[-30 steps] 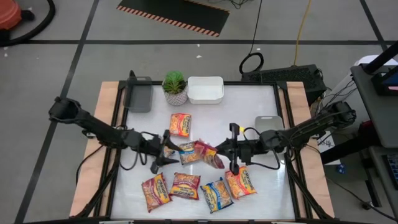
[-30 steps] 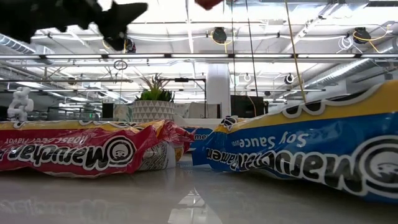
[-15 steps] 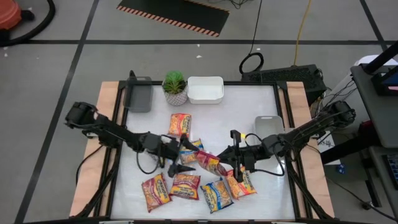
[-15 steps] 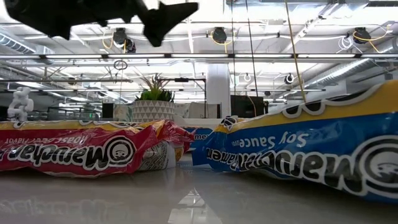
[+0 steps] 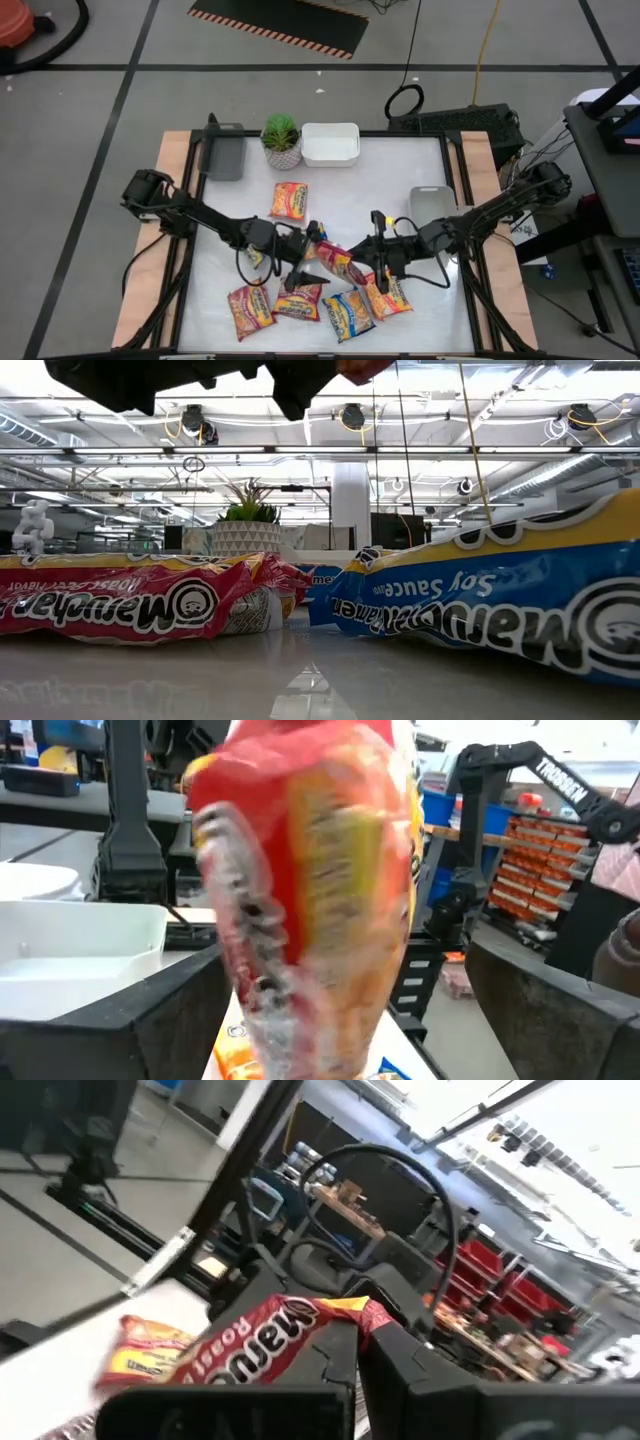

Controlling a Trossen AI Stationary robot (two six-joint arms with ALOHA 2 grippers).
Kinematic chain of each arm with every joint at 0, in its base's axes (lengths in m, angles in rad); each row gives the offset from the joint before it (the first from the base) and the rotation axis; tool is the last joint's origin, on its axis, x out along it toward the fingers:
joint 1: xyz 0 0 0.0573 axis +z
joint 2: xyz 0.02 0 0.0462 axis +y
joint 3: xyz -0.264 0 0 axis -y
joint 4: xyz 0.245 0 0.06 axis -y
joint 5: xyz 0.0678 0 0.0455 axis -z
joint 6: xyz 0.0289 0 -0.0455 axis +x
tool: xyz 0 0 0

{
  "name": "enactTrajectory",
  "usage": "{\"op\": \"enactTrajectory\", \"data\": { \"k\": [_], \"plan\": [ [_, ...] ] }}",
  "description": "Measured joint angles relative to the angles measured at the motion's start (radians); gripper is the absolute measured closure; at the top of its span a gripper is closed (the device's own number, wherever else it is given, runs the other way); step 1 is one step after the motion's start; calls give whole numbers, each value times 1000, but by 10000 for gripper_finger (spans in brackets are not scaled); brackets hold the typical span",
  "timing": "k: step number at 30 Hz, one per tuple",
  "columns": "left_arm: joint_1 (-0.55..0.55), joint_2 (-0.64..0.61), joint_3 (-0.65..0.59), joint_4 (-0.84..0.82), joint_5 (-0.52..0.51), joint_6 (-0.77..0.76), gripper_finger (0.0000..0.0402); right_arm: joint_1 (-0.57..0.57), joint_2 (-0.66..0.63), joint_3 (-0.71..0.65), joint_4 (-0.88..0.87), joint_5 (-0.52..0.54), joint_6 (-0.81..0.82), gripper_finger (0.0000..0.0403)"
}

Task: Sort Maruchan noodles
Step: Put the top red noodle pack into the white bin

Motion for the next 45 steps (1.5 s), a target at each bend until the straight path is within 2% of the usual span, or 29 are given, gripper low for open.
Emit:
{"op": "enactTrajectory", "data": {
  "k": [3, 13, 18, 21, 26, 34, 39, 45],
  "plan": [
    [-1, 0, 0, 6, 0, -9, 41, 0, 0, 0, -17, 0, -10, 403],
    [-1, 0, -1, 4, 29, 7, 201, 0, 0, 0, -14, -1, -11, 403],
    [1, -1, -1, 4, 52, 21, 256, 0, 0, 0, -16, -2, -11, 403],
    [3, 0, -1, 4, 52, 21, 262, 0, 0, 0, -15, 18, -6, 403],
    [6, -2, -1, 5, 36, 17, 243, 6, 0, 0, -8, 181, 99, 387],
    [10, -19, -3, 2, -2, 24, 254, 33, -11, 0, 73, 339, 237, 284],
    [3, -66, -6, -10, -45, 44, 259, 39, -53, 0, 6, 338, 354, 220],
    [-19, -188, -6, -167, -160, 88, 261, 42, -96, 0, -108, 336, 504, 174]
  ]
}}
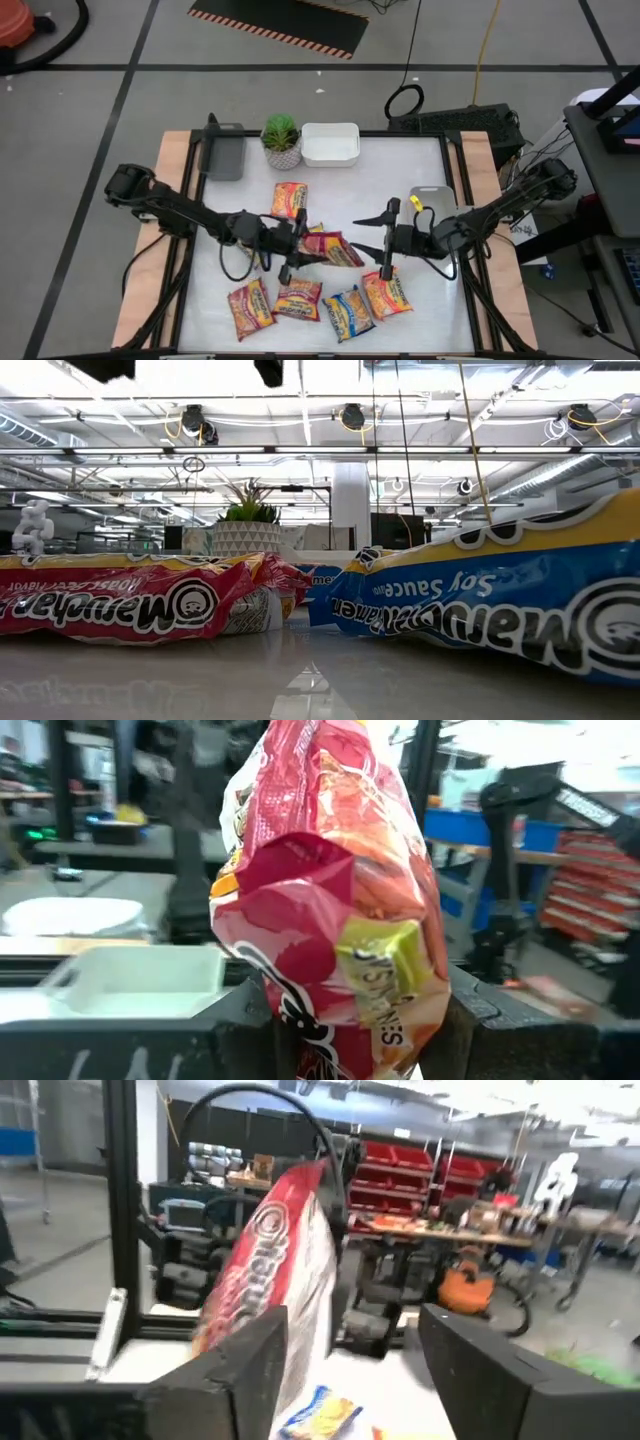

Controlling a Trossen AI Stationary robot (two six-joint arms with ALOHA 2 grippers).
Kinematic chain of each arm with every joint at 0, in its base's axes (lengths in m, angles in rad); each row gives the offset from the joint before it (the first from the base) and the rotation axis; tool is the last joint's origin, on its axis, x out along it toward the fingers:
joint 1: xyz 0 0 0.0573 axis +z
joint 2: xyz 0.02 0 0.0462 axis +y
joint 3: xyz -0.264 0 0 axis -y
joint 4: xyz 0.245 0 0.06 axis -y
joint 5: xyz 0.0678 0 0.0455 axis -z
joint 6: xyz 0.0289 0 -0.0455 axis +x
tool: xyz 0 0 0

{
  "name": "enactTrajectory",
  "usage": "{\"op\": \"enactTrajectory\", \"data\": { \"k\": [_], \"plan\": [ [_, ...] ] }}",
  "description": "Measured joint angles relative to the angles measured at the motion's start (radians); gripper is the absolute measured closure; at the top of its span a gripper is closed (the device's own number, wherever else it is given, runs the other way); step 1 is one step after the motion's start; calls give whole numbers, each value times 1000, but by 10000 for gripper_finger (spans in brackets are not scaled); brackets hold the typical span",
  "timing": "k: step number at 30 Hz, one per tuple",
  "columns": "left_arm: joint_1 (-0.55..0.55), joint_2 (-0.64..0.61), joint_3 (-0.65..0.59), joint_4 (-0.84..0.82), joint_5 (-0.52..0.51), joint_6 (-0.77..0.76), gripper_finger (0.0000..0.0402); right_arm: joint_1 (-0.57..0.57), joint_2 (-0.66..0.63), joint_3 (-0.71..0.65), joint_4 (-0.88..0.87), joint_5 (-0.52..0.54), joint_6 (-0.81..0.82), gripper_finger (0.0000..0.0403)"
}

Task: Sort Maruchan noodles
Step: Put the top red noodle pack into the white bin

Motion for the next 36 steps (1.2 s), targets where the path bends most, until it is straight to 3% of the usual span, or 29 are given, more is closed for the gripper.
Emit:
{"op": "enactTrajectory", "data": {
  "k": [5, 10, 12, 18, 25, 31, 36],
  "plan": [
    [-58, -118, 0, -115, -173, 76, 262, 0, 1, 0, -44, 0, 77, 156],
    [-130, -192, 0, -199, -500, 151, 262, 0, 9, 0, -89, -3, 135, 137],
    [-148, -203, 0, -211, -578, 171, 262, 0, 12, 0, -92, -3, 151, 124],
    [-153, -194, 0, -207, -599, 170, 262, -8, 24, 0, -91, -3, 151, 90],
    [-147, -160, 0, -202, -594, 154, 254, -51, 33, 0, -94, -13, 229, 83],
    [-138, -133, 0, -190, -564, 150, 252, -111, 70, 0, -66, -215, 294, 83],
    [-127, -124, 0, -186, -513, 124, 251, -138, 117, 0, -3, -216, 254, 83]
  ]
}}
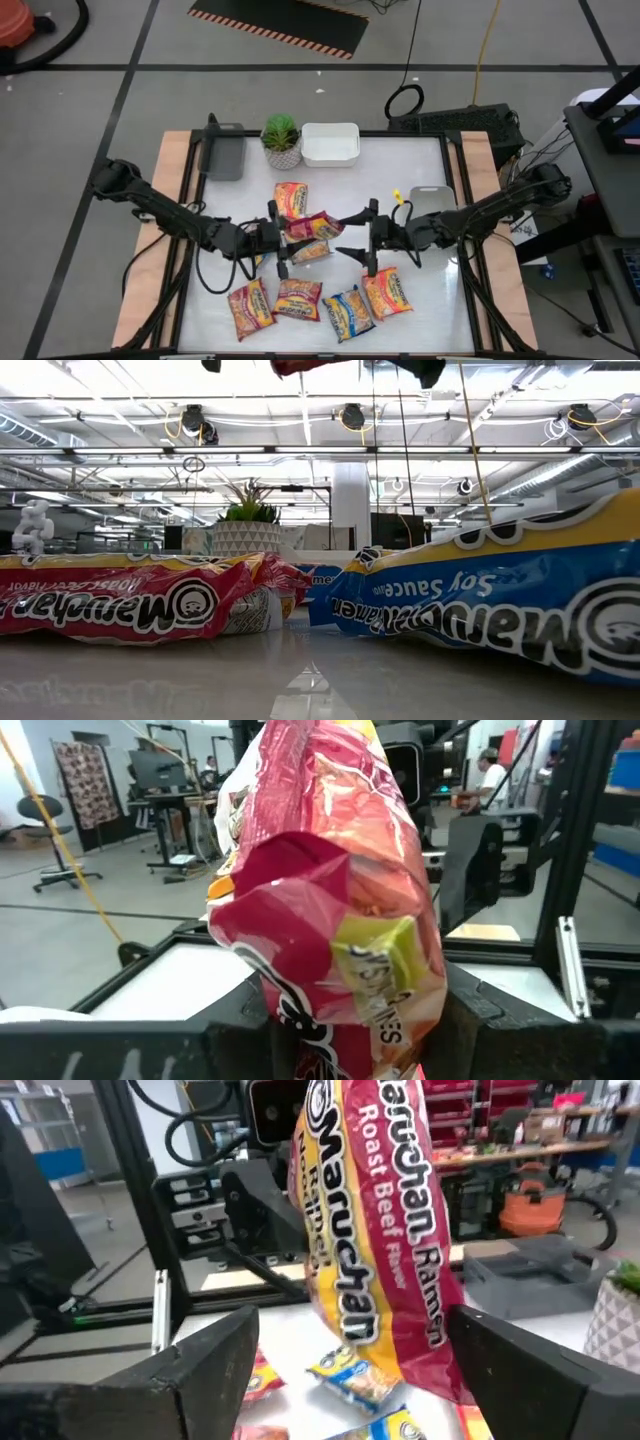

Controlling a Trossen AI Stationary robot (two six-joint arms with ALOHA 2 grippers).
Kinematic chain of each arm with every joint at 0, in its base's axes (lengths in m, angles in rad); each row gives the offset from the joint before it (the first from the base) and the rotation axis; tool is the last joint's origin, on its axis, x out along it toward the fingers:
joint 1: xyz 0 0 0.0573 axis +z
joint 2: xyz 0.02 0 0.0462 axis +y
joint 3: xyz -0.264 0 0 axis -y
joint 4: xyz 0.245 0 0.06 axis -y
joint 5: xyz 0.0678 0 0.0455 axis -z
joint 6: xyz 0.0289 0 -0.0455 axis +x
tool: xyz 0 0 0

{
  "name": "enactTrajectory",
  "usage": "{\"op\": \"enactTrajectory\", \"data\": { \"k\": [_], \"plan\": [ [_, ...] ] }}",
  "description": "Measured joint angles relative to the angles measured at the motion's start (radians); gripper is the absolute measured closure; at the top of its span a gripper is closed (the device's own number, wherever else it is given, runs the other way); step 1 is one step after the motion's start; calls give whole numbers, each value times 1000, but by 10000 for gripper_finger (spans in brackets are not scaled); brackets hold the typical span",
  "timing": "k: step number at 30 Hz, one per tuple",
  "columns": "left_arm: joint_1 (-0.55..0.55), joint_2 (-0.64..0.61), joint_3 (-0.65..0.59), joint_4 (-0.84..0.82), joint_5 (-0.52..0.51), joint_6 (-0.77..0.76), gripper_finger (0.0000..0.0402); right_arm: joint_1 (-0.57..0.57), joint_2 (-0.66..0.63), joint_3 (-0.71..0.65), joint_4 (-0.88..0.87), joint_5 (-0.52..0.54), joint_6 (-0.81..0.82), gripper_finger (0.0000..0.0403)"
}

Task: Sort Maruchan noodles
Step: Put the top red noodle pack into the white bin

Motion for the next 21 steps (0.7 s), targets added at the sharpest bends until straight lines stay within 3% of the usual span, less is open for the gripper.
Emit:
{"op": "enactTrajectory", "data": {
  "k": [15, 21],
  "plan": [
    [-9, 0, 0, -58, 25, 8, 250, 1, -23, 0, -12, 0, -79, 83],
    [-9, 0, 0, -46, 23, 5, 250, -33, 5, 0, -13, -103, -2, 83]
  ]
}}
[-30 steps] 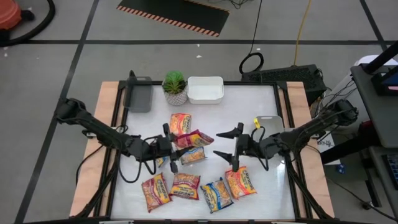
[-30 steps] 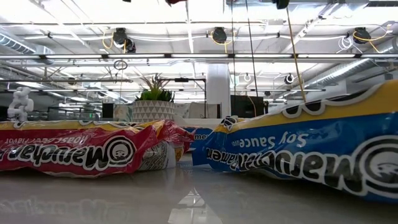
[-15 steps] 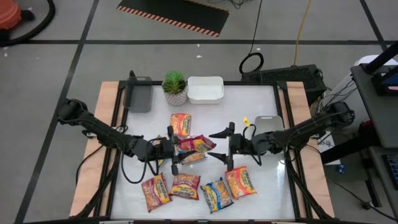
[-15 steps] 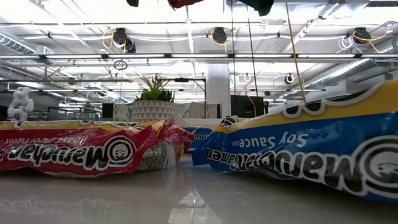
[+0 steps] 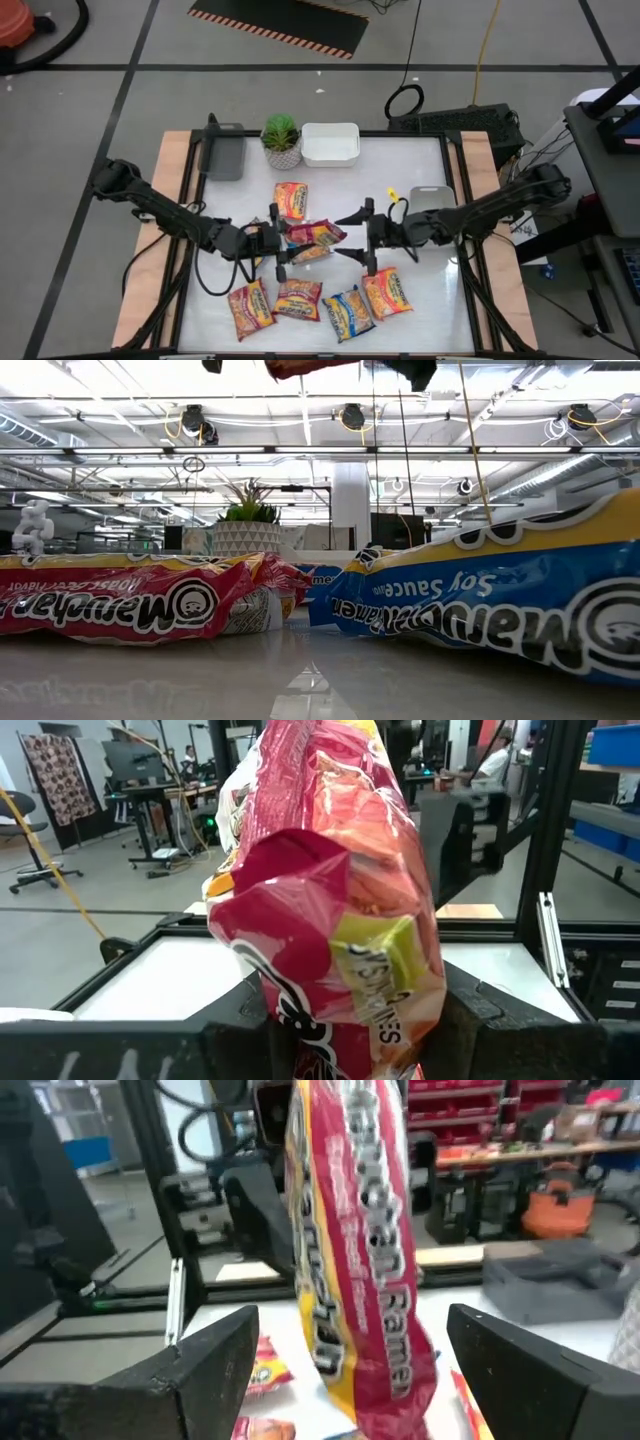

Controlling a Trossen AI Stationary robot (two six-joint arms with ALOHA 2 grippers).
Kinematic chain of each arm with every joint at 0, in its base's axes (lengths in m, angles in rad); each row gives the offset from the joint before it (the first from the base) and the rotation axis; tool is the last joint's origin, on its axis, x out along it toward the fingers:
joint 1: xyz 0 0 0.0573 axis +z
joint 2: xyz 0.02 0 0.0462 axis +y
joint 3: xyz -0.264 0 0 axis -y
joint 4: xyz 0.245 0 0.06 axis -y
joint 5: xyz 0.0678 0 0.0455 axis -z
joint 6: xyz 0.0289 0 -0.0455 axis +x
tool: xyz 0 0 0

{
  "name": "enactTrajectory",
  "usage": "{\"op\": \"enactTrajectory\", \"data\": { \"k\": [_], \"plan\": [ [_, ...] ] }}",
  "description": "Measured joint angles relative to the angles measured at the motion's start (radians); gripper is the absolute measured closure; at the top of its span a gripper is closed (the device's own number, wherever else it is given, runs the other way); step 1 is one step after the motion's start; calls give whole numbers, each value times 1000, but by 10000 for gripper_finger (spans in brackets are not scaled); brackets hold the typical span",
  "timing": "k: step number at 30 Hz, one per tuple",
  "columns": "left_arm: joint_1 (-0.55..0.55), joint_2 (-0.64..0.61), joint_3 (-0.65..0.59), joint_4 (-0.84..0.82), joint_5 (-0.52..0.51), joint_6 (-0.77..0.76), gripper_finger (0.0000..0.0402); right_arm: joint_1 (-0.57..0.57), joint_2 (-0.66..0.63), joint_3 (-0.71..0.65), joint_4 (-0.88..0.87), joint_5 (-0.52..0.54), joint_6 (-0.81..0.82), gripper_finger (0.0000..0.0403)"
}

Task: Sort Maruchan noodles
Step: Put the top red noodle pack into the white bin

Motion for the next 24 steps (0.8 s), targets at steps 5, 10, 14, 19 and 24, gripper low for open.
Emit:
{"op": "enactTrajectory", "data": {
  "k": [5, 10, 14, 19, 24],
  "plan": [
    [2, 0, 0, 47, 40, -1, 250, -15, 54, 0, 35, -1, -29, 83],
    [2, 0, 0, 64, 75, 3, 250, -19, 100, 0, 107, -41, -91, 88],
    [2, 0, 0, 62, 75, 4, 250, -18, 116, 0, 174, -87, -110, 107],
    [2, 0, 0, 59, 76, 4, 250, -19, 114, 0, 202, -85, -88, 130],
    [2, 0, 0, 59, 76, 1, 250, -18, 114, 0, 220, -79, -71, 135]
  ]
}}
